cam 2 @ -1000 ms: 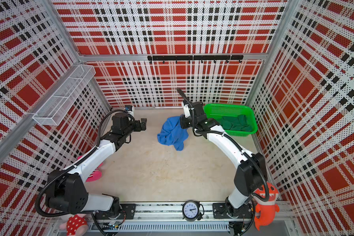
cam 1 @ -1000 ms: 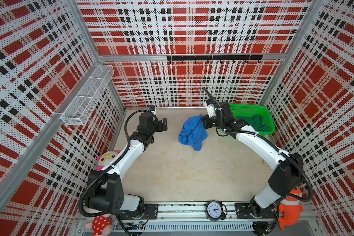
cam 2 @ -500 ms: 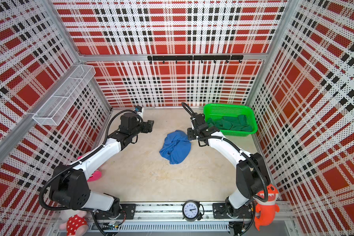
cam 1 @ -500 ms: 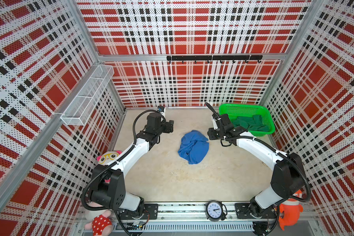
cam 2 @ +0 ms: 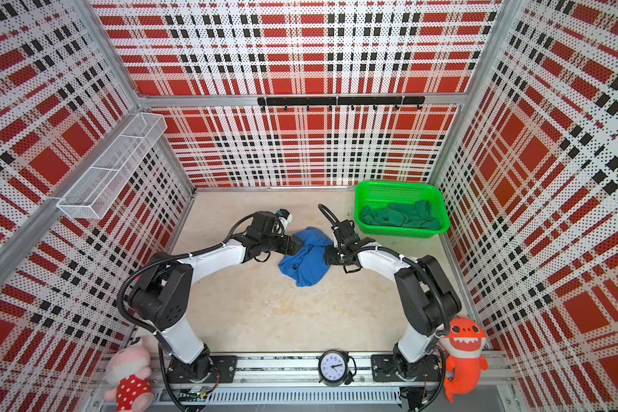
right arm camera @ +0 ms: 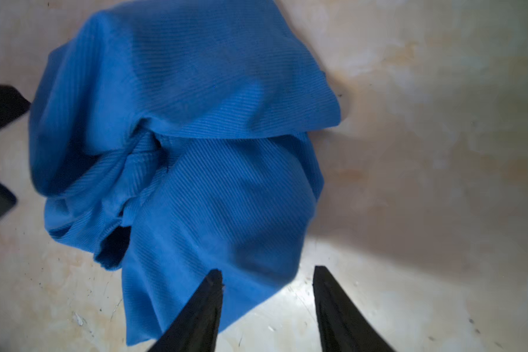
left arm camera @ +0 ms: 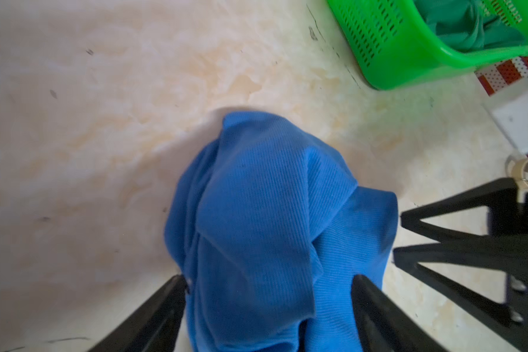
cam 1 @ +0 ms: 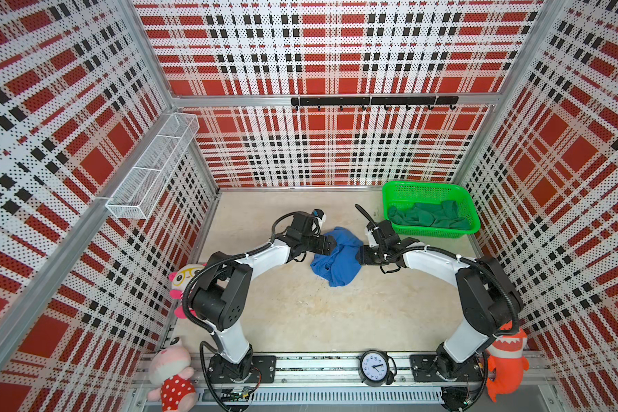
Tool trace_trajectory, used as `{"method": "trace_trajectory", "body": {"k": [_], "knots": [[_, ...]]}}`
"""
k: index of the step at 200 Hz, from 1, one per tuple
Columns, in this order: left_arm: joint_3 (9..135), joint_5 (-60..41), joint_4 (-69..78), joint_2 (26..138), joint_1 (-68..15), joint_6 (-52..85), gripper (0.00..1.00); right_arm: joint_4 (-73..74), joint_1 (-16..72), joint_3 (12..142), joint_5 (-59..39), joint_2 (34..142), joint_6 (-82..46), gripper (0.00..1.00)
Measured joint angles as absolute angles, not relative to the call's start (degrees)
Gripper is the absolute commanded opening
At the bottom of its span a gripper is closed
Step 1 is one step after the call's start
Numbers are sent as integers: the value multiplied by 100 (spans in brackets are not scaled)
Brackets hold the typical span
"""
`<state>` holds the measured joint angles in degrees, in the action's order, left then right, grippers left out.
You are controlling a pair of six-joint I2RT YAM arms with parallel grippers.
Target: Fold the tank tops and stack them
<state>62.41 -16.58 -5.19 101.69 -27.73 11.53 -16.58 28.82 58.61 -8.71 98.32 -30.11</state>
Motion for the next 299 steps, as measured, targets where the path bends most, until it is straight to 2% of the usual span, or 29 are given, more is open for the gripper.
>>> {"method": "trace_trajectory", "body": {"k": [7,15,22,28,36,41,78,158,197,211,236,254,275,282,299], "knots": [[6241,-1778,-491,10243,-2779,1181,64,-1575,2882,5861,-917,9920,-3024,46],[6241,-1894,-449,10311,-2781,1278,49,-1496,2882,5863,-958,9998,-3028,38],[6241,-1953,-423,10348,-2783,1304,34,-1455,2882,5878,-991,10044,-3028,28],[6241,-1977,-405,10368,-2783,1352,20,-1433,2882,5902,-1002,10073,-3030,16],[6241,-1988,-390,10374,-2781,1376,6,-1417,2882,5929,-1007,10082,-3057,4],[6241,-1992,-373,10374,-2773,1398,0,-1417,2882,5953,-993,10079,-3079,0],[6104,-2198,143,10217,-2405,1778,0,-1535,2882,6060,-735,9758,-2902,0],[5811,-2204,801,8403,-482,2250,0,-1798,2882,6893,-513,8197,-1933,0],[5902,-2167,711,8517,-425,2250,0,-1763,2864,6770,-336,7937,-1800,0],[5964,-2191,556,8759,-537,2244,0,-1791,2860,6447,-202,8012,-1833,8],[6049,-2213,150,9102,-816,2128,0,-2252,2624,6038,307,8359,-2143,40],[6077,-2233,-71,9188,-1011,1979,23,-2598,2316,5929,624,8501,-2290,55],[6241,-2290,-279,9209,-1173,1850,54,-2718,2156,5957,843,8464,-2379,57],[6289,-2320,-296,9201,-1197,1811,59,-2727,2193,5996,854,8462,-2414,57],[6337,-2331,-309,9148,-1157,1756,62,-2718,2443,6077,864,8462,-2519,55]]}}
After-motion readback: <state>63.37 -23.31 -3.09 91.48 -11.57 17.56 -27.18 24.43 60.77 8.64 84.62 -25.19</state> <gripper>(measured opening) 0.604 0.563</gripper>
